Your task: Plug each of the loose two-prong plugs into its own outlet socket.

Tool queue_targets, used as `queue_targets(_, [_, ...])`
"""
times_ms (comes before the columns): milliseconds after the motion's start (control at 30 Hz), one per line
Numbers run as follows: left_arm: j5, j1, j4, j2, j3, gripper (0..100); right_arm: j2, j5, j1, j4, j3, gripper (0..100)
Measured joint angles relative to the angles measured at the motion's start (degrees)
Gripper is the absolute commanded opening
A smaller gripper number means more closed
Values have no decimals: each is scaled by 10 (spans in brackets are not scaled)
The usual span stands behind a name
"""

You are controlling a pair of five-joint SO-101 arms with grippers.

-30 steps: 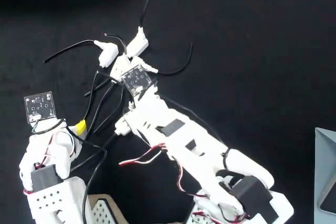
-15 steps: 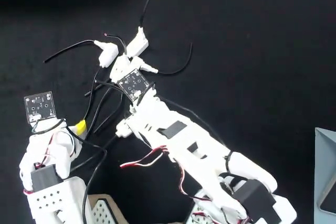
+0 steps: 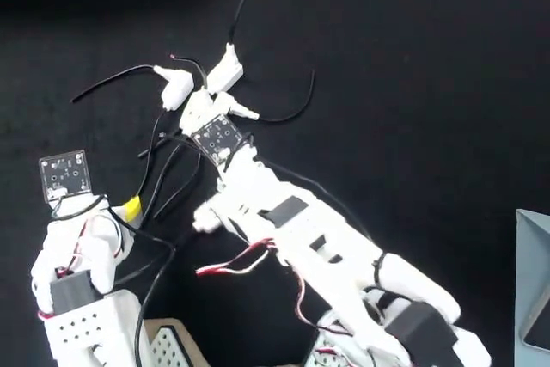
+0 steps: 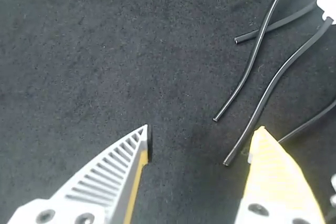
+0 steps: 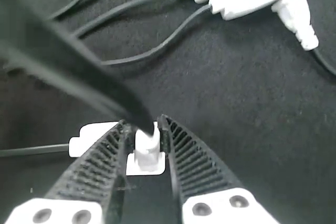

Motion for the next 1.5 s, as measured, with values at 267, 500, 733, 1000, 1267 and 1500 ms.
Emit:
queue_targets(267, [0,0,0,0,0,305,-80,0,0,55,38,13])
queue_targets(500, [0,0,0,0,0,305,-130,1,0,65,54,12])
queue_targets(733, [0,0,0,0,0,306,-235,-11,0,65,54,12])
queue_targets(1000, [4,58,0,0,-32,306,-358,-38,0,86,54,12])
queue_targets(1267, [80,210,-29,0,-115,306,-412,-38,-83,160,54,12])
queue_targets(1500, [117,275,-75,0,-117,305,-421,-38,-100,178,55,12])
